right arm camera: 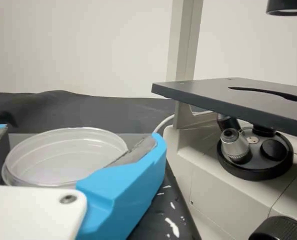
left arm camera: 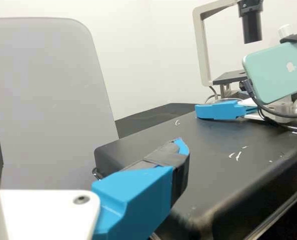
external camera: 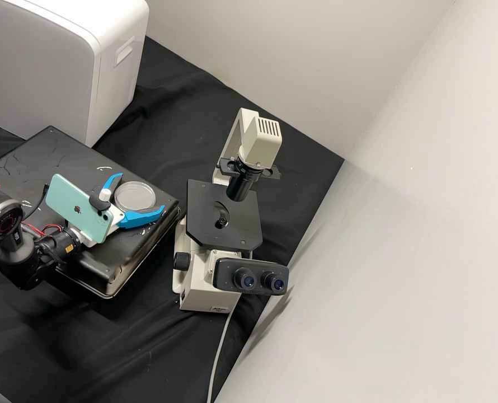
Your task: Place the petri dish on the microscope
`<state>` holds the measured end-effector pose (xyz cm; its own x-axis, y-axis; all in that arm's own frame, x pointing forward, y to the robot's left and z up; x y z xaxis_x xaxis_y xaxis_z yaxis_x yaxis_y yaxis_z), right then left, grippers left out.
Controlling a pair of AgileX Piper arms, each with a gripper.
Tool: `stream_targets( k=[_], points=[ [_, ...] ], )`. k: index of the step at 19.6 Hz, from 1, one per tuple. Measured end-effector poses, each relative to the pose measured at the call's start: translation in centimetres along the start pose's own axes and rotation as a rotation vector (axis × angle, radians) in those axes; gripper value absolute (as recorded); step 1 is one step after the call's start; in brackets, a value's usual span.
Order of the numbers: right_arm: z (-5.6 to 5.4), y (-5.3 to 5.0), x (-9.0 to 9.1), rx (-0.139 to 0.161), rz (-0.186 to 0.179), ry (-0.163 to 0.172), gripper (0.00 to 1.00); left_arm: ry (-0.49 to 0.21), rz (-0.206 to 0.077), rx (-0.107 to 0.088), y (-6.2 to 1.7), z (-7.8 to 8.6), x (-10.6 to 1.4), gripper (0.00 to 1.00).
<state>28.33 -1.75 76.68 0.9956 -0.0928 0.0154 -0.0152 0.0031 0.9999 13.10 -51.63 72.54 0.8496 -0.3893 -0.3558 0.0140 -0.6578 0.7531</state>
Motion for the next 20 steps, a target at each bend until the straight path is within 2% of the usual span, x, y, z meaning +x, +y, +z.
stream_targets(
  k=[3,8,20],
  points=[
    [0.10,0.11,0.02,0.004,-0.004,0.004,0.00,0.000,0.000,0.000,0.00,0.00,0.00,1.00],
    [0.23,0.24,0.04,0.032,-0.002,0.003,0.00,0.001,0.000,0.000,0.00,-0.01,0.00,1.00],
    [0.25,0.26,0.05,0.038,-0.003,0.004,0.00,0.001,0.000,0.000,0.00,-0.01,0.00,1.00]
  ],
)
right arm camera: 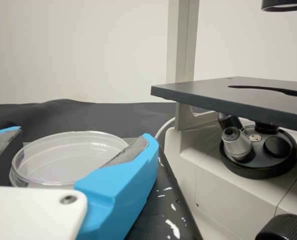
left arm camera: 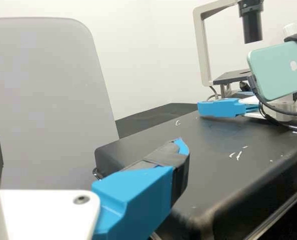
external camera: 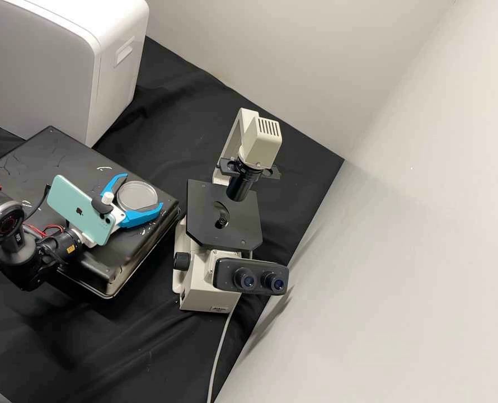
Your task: Place the petri dish on the microscope
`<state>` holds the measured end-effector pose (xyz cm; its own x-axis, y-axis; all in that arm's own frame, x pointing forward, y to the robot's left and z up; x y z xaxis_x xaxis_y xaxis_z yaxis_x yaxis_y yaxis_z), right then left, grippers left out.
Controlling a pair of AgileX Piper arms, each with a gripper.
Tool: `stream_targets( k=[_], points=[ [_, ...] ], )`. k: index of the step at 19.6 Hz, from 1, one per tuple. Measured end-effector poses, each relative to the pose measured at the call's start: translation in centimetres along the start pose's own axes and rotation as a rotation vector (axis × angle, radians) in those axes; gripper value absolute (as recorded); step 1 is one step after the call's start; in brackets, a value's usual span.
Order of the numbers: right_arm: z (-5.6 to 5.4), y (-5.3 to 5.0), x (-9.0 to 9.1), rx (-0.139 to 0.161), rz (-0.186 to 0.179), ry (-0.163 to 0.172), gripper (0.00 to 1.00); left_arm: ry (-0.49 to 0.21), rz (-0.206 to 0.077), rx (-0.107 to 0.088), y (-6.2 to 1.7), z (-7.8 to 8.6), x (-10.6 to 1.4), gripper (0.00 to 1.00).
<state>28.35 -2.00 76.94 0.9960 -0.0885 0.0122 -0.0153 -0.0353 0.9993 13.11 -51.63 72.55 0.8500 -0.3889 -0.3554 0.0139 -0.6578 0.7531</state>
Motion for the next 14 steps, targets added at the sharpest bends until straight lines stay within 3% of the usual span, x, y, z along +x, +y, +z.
stream_targets(
  k=[3,6,8,12,14],
  points=[
    [-0.2,0.4,-0.3,0.007,0.006,0.011,0.00,0.000,0.000,0.000,0.00,0.0,0.0,1.00],
    [-0.2,0.9,-1.0,0.008,0.006,-0.002,0.00,0.000,0.000,0.000,0.00,0.0,0.0,1.00],
    [-0.3,1.6,-1.6,0.008,0.020,-0.003,0.00,0.000,0.000,0.000,0.00,0.0,0.0,1.00],
    [-0.2,3.2,-3.0,0.018,0.042,-0.036,0.00,0.000,0.000,0.000,0.00,0.0,0.0,1.00],
    [-0.5,4.4,-3.9,0.019,0.079,-0.029,0.00,0.000,0.000,0.000,0.00,0.0,0.0,1.00]
  ],
)
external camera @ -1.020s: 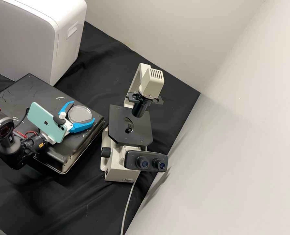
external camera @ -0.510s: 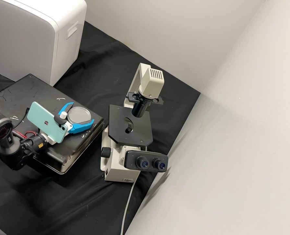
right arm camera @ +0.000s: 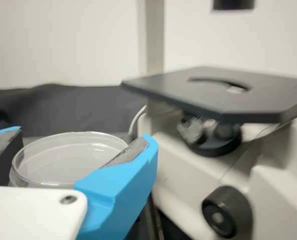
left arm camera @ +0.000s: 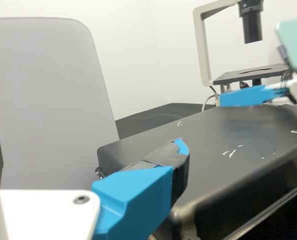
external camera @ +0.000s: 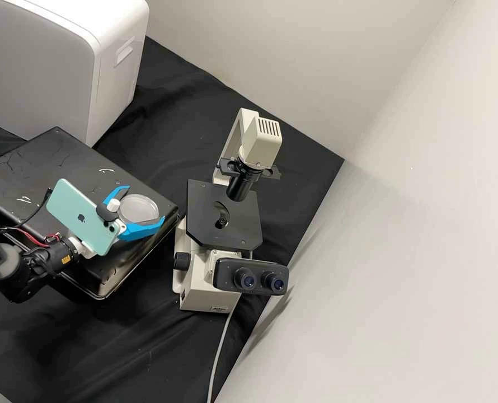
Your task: Place the petri dish on the microscope
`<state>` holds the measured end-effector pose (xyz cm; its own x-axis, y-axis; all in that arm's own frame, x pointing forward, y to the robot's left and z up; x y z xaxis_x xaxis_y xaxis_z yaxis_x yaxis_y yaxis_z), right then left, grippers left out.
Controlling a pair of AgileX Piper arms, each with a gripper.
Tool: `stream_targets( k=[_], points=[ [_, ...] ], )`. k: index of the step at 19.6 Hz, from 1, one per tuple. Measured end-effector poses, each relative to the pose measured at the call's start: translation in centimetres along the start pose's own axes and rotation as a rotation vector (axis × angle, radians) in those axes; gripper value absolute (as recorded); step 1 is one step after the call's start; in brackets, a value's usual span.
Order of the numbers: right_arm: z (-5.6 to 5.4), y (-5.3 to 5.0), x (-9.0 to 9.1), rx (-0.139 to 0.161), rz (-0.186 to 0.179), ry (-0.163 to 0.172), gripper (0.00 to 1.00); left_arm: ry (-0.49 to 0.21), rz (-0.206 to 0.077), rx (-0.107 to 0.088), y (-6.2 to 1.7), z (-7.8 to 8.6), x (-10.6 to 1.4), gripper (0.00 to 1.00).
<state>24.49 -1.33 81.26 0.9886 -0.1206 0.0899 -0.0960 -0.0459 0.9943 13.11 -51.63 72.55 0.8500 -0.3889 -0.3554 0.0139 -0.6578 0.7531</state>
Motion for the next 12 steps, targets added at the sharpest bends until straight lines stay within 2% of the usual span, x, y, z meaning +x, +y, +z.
stream_targets(
  k=[2,5,7,12],
  points=[
    [-0.3,0.9,-0.6,-0.001,0.032,0.018,0.00,0.000,0.000,0.000,0.00,0.0,0.0,1.00],
    [-0.6,1.8,-1.3,-0.004,0.060,0.033,0.00,0.000,0.000,0.000,0.00,0.0,0.0,1.00],
    [-0.7,2.3,-1.6,0.011,0.077,0.045,0.00,-0.002,0.000,0.000,0.00,0.0,0.0,1.00],
    [-0.9,3.3,-2.3,0.026,0.111,0.067,0.00,-0.004,0.000,0.000,0.00,0.1,0.0,1.00]
  ],
)
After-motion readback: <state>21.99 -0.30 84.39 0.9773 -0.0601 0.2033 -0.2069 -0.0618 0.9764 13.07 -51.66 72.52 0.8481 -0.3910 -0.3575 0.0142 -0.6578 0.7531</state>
